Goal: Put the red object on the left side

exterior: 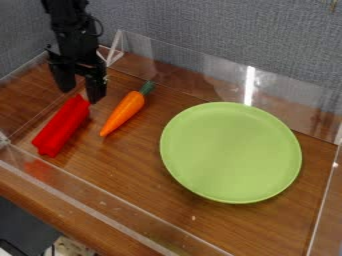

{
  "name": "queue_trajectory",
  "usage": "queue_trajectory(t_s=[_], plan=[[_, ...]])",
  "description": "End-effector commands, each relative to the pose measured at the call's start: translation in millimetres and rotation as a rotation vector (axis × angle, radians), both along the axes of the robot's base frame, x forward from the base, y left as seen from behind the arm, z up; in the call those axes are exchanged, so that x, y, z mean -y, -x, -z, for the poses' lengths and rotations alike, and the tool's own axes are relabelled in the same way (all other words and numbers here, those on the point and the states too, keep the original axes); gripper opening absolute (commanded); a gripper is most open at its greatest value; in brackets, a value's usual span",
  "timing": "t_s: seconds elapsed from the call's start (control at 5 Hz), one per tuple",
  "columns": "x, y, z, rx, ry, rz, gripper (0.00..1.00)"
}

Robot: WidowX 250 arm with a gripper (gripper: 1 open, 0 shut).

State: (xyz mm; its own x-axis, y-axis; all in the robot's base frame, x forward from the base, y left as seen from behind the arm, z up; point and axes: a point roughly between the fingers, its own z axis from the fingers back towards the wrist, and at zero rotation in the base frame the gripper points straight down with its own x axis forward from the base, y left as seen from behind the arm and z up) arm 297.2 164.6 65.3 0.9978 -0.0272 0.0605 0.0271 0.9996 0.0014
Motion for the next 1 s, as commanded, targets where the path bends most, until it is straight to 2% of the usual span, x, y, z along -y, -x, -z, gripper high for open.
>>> queue_trajectory(t_s=[0.0, 0.2, 0.4, 0.6, 0.8], plan=[[-8, -8.8, -22.8, 0.058, -0.051, -0.014, 1.0], [-4, -18.9, -25.2, 0.063, -0.048, -0.024, 1.0], [10, -15.2, -25.7, 0.055, -0.032, -0.026, 1.0], [11, -11.6, -21.5, 0.053, -0.021, -0.029, 1.0], [4, -5.1, -29.5, 0.064, -0.026, -0.074, 1.0]])
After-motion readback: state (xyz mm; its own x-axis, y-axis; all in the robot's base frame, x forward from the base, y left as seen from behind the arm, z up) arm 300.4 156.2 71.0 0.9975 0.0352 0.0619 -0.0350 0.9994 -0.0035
